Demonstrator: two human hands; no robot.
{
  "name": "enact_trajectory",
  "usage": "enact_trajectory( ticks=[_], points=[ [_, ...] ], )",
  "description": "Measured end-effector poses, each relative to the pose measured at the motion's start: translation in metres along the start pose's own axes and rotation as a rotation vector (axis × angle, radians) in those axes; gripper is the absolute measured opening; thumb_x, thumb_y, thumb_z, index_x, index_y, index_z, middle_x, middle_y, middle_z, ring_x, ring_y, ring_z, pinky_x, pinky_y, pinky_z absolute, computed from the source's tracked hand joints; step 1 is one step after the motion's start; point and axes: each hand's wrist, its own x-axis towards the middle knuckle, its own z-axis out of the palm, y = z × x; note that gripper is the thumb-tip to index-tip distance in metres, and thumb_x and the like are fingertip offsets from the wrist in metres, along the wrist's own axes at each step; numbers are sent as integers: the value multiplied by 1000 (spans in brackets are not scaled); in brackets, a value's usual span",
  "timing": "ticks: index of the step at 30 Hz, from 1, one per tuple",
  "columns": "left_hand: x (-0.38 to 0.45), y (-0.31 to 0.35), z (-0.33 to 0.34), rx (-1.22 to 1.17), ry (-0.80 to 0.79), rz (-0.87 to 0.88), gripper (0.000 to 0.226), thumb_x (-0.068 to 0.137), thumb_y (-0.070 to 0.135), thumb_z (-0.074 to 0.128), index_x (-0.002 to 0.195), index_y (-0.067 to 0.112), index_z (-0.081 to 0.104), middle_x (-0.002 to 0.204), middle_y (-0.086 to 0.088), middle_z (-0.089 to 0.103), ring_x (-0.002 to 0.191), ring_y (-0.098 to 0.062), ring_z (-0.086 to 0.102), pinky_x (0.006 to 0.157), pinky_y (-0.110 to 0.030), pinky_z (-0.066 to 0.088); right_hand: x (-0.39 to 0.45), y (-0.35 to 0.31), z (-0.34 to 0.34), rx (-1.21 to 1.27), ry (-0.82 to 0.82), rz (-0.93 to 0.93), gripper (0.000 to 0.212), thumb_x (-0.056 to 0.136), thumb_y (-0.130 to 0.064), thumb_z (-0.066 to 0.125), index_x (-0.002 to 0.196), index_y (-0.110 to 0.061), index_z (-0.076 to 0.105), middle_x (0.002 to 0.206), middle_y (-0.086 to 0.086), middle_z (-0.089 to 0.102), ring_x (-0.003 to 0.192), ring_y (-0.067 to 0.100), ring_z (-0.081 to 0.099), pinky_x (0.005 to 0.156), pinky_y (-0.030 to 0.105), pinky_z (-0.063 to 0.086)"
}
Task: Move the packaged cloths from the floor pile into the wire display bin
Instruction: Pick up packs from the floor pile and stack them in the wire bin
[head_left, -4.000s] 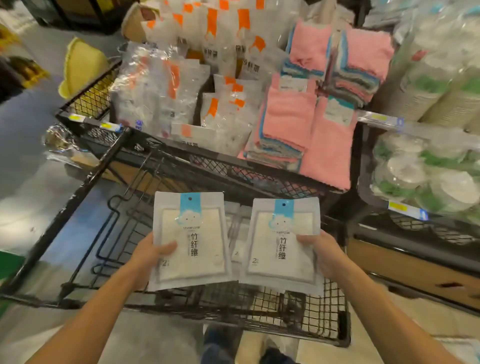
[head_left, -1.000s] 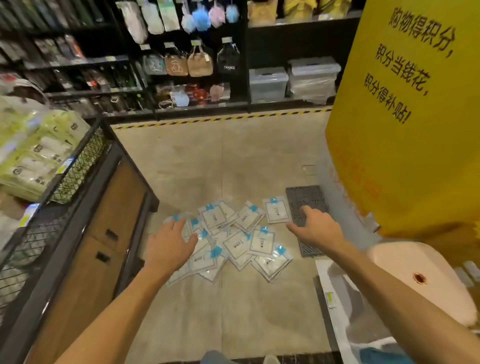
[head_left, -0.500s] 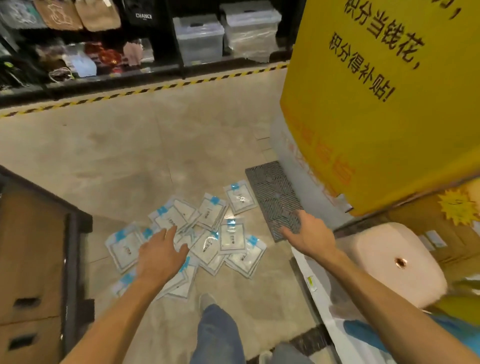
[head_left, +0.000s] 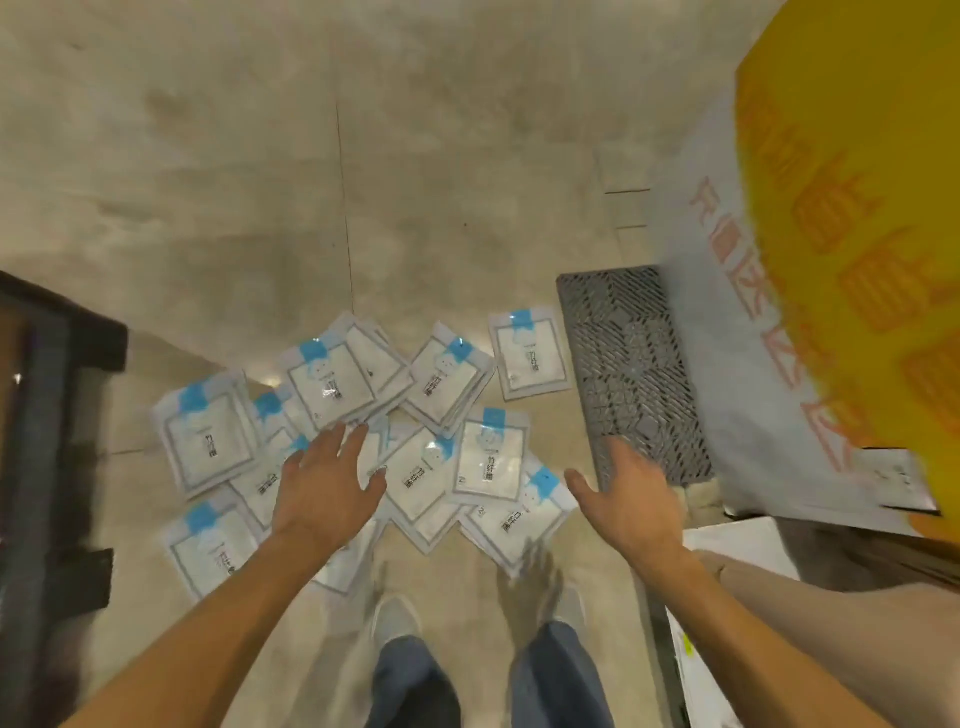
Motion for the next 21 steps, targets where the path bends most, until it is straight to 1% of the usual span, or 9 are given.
enact_trajectory(
  ticks=[3, 6, 10, 13, 15, 17, 19, 21],
  points=[
    [63, -11, 78, 51, -54, -15, 71, 103, 54, 40, 163, 24, 17, 169, -6, 21, 153, -23, 25, 122, -42, 23, 69, 7, 84, -5, -40, 1, 71, 93, -59, 62, 149, -17, 45, 146, 9, 56, 132, 34, 50, 101, 46, 45],
    [121, -25, 156, 91, -90, -29, 73, 102, 55, 43, 163, 23, 18, 168, -7, 23, 152, -25, 27, 121, -44, 25, 131, 16, 170, -5, -78, 21, 75, 94, -59, 61, 153, -19, 39, 149, 8, 52, 135, 34, 47, 104, 46, 43],
    [188, -41, 250, 72, -96, -19, 76, 98, 54, 54, 160, 20, 27, 163, -9, 34, 146, -30, 38, 113, -47, 34, 202, 34, 278, -7, -109, 38, 79, 93, -63, 59, 154, -17, 35, 150, 8, 50, 136, 34, 45, 104, 48, 42],
    [233, -48, 305, 17, -97, -32, 74, 98, 52, 57, 157, 16, 32, 156, -12, 43, 139, -34, 44, 108, -47, 36, 245, 46, 344, -16, -92, 52, 85, 89, -66, 62, 149, -11, 37, 144, 14, 51, 131, 38, 48, 102, 50, 44],
    [257, -48, 335, -38, -114, -38, 73, 97, 52, 58, 156, 16, 33, 153, -14, 46, 138, -35, 45, 108, -47, 36, 267, 51, 380, 3, -81, 74, 91, 86, -70, 65, 143, -4, 38, 139, 20, 51, 128, 40, 50, 99, 50, 46],
    [271, -45, 359, -100, -133, -57, 86, 89, 58, 67, 155, 15, 31, 155, -15, 41, 141, -34, 39, 110, -48, 34, 281, 54, 407, 62, -53, 128, 101, 81, -73, 69, 141, 1, 36, 137, 22, 49, 129, 40, 48, 99, 49, 46],
    [279, -41, 375, -77, -133, -77, 101, 77, 63, 77, 152, 11, 32, 152, -17, 38, 140, -36, 35, 110, -51, 34, 288, 56, 423, 114, 6, 178, 109, 76, -71, 74, 142, 5, 33, 139, 23, 47, 130, 40, 47, 100, 47, 44],
    [284, -38, 382, -51, -108, -96, 106, 68, 62, 85, 146, 7, 37, 145, -20, 40, 136, -38, 37, 107, -52, 37, 294, 58, 430, 180, 33, 233, 114, 72, -68, 81, 143, 5, 30, 140, 24, 47, 131, 40, 47, 101, 47, 45]
  ],
)
